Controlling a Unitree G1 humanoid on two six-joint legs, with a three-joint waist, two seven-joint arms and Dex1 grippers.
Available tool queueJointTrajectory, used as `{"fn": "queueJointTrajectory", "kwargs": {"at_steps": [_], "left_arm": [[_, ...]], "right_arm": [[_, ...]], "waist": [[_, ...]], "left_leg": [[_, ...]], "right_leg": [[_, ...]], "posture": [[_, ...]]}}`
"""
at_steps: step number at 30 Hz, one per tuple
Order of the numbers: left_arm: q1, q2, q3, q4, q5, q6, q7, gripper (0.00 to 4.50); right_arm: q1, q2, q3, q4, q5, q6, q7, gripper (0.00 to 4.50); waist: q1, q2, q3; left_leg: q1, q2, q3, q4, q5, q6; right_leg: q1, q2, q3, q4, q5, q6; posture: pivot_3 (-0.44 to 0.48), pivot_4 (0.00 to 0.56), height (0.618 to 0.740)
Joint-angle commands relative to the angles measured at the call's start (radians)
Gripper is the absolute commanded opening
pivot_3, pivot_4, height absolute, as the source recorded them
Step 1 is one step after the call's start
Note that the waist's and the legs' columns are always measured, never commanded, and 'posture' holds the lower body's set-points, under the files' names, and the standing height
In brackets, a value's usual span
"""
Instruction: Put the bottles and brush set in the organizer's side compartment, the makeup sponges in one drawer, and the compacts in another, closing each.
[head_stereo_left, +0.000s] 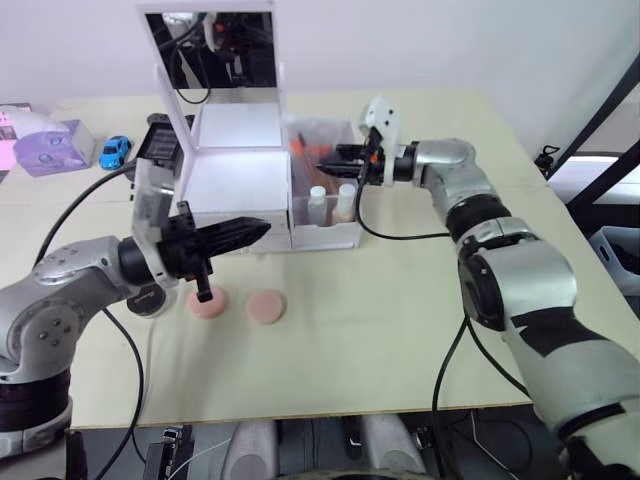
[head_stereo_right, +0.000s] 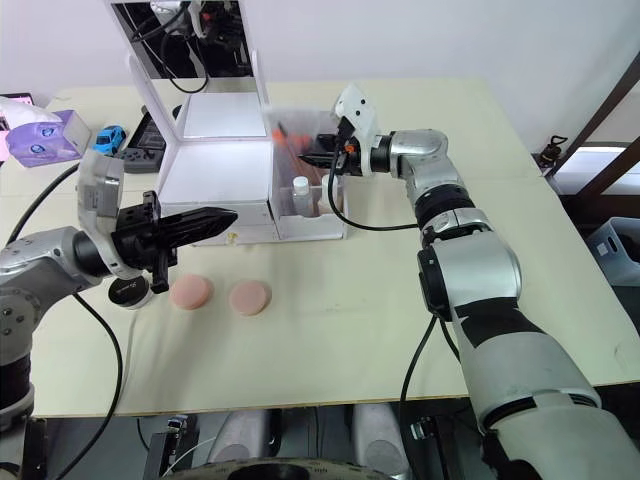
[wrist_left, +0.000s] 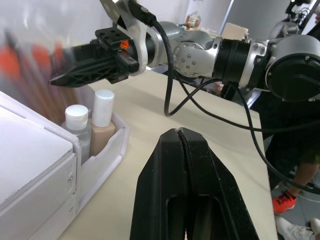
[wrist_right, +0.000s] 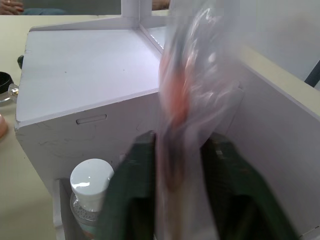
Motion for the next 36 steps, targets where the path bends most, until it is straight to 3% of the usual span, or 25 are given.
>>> {"fn": "queueJointTrajectory", "kwargs": {"at_steps": [1,3,4,10,13,19,27,32,36], "left_arm": [[-0.017,0.006,0.002,-0.019,-0.003,-0.025,-0.002,0.0],[-0.019,0.002,-0.001,-0.019,-0.001,-0.026,0.0,0.0],[-0.021,0.001,-0.003,-0.018,0.001,-0.026,0.001,0.0],[-0.027,0.004,0.019,0.01,0.027,-0.057,0.007,0.0],[-0.016,0.028,0.053,0.055,0.064,-0.098,-0.017,0.0],[0.026,0.074,0.093,0.062,0.078,-0.13,-0.061,0.0],[0.031,0.154,0.101,0.155,0.12,-0.163,-0.183,0.0],[-0.006,0.205,0.069,0.305,0.198,-0.206,-0.277,0.0],[-0.017,0.226,0.06,0.42,0.268,-0.259,-0.326,0.0]], "right_arm": [[-0.033,-0.016,-0.046,-0.016,0.011,0.002,0.008,3.36],[-0.043,-0.03,-0.067,-0.022,0.019,0.0,0.012,4.32],[-0.05,-0.037,-0.08,-0.027,0.026,-0.002,0.014,4.47],[-0.093,-0.095,-0.14,-0.107,0.081,0.053,0.147,4.47],[-0.059,-0.146,-0.112,-0.298,0.083,0.11,0.188,4.47],[0.201,-0.37,-0.2,-0.835,0.257,0.541,0.22,4.47],[0.641,-0.642,-0.523,-1.241,0.478,0.898,0.098,4.47],[0.897,-0.682,-0.661,-1.454,0.574,1.031,0.028,4.47],[1.094,-0.669,-0.731,-1.561,0.597,1.08,-0.017,4.47]], "waist": [[0.0,0.0,0.0],[0.001,0.0,0.0],[0.001,0.0,0.0],[0.001,0.001,0.0],[-0.001,0.001,0.001],[0.016,0.0,0.0],[0.01,0.002,0.001],[-0.006,0.002,0.001],[-0.003,0.001,0.001]], "left_leg": [[0.0,0.0,0.0,0.0,0.0,0.0],[0.0,0.0,0.0,0.0,0.0,0.0],[0.0,0.0,0.0,0.0,0.0,0.0],[0.0,0.0,0.0,0.0,0.0,0.0],[0.001,0.0,0.0,0.0,0.0,0.0],[0.0,0.0,-0.001,-0.001,0.0,0.0],[0.0,0.0,0.002,0.0,0.0,0.0],[0.014,0.0,0.005,-0.001,0.0,0.0],[0.014,0.0,0.006,0.0,0.0,0.0]], "right_leg": [[0.0,0.0,0.0,0.0,0.0,0.0],[0.0,0.0,0.0,0.0,0.0,0.0],[0.0,0.0,0.0,0.0,0.0,0.0],[0.0,0.0,0.0,0.0,0.0,0.0],[0.0,0.0,0.0,0.001,0.0,0.0],[0.001,0.0,-0.001,-0.001,0.0,0.0],[0.001,-0.001,0.001,-0.002,-0.003,-0.004],[0.007,0.002,0.007,0.001,-0.004,-0.003],[0.007,0.002,0.009,0.001,-0.003,-0.004]], "posture": [[0.0,0.15,0.739],[0.0,0.15,0.739],[0.0,0.15,0.739],[0.0,0.15,0.739],[0.0,0.15,0.739],[0.0,0.15,0.739],[0.0,0.15,0.739],[0.0,0.15,0.739],[0.0,0.15,0.739]]}}
